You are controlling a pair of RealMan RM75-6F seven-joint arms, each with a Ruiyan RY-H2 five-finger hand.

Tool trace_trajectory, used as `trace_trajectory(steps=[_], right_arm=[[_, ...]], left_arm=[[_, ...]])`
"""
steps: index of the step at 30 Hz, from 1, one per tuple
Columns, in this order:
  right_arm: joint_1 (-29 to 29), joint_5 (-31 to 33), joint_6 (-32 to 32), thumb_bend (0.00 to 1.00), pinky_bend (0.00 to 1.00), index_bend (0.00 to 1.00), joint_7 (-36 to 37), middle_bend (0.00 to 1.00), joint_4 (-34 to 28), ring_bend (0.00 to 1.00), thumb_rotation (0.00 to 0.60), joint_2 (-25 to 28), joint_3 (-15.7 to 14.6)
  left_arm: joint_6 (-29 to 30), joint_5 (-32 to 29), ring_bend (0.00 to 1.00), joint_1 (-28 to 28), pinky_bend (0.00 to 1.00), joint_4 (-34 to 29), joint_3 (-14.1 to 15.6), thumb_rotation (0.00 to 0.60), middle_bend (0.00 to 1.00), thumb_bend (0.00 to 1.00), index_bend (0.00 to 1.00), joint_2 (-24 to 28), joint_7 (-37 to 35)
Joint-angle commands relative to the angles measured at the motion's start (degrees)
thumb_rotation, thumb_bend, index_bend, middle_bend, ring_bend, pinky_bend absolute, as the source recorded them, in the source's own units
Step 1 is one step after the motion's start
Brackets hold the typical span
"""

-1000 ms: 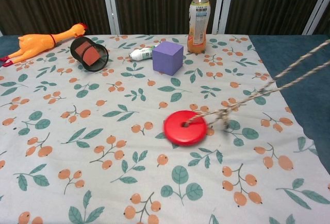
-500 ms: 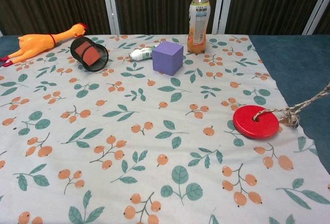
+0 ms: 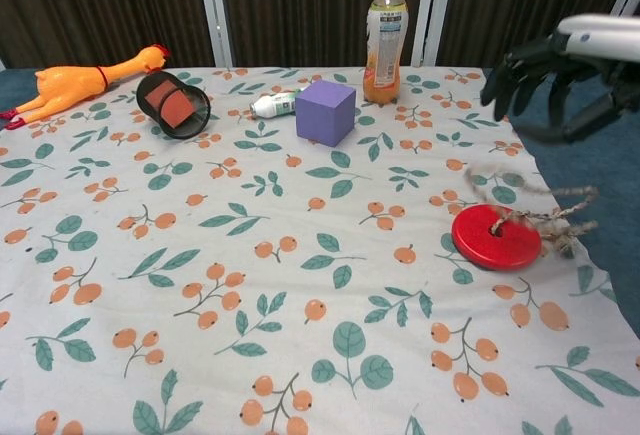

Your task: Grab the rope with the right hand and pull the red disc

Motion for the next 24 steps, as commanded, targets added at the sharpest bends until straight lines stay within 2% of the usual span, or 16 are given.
trace_trajectory(steps=[1,4,9,13,17,20,24], right_arm=[[2.1,5.7,0.8,0.00,0.00,0.00,-16.6,0.00,-2.5,0.00,0.600,0.4,-1.8],[0.7,6.3,4.2,0.00,0.00,0.00,-17.9,0.00,-4.5,0.00,0.600,1.0,-1.4],[-5.9,0.5,15.2,0.00,0.00,0.00,-18.6,0.00,-4.4,0.00,0.600,3.3,-3.6],[-12.6,-3.3,25.0,0.00,0.00,0.00,-20.2,0.00,0.7,0.00,0.600,3.0,-6.3],[-18.9,-6.8,33.5,0.00,0.00,0.00,-18.5,0.00,8.9,0.00,0.600,0.1,-8.5],[-22.8,-7.1,37.5,0.00,0.00,0.00,-16.6,0.00,13.5,0.00,0.600,-2.2,-9.3],[-26.3,-7.0,39.3,0.00,0.00,0.00,-14.8,0.00,16.4,0.00,0.600,-3.5,-10.2]], left_arm=[[-0.2,-0.3,0.02,0.1,0.13,0.4,0.0,0.600,0.06,0.46,0.00,0.0,-0.3],[-0.2,-0.4,0.02,0.1,0.13,0.8,-0.1,0.600,0.06,0.46,0.00,-0.2,-0.8],[0.3,0.2,0.02,0.1,0.13,0.5,-0.2,0.600,0.06,0.46,0.00,-0.1,-1.1],[0.4,0.5,0.02,0.1,0.13,-0.3,-0.1,0.600,0.06,0.46,0.00,0.8,-1.6],[0.7,0.1,0.02,0.4,0.13,-0.7,-0.3,0.600,0.06,0.46,0.00,1.3,-2.4],[0.2,0.2,0.02,0.5,0.13,-0.7,0.1,0.600,0.06,0.46,0.00,1.3,-2.5],[-0.1,0.3,0.02,0.4,0.13,-0.5,0.3,0.600,0.06,0.46,0.00,1.0,-2.3]])
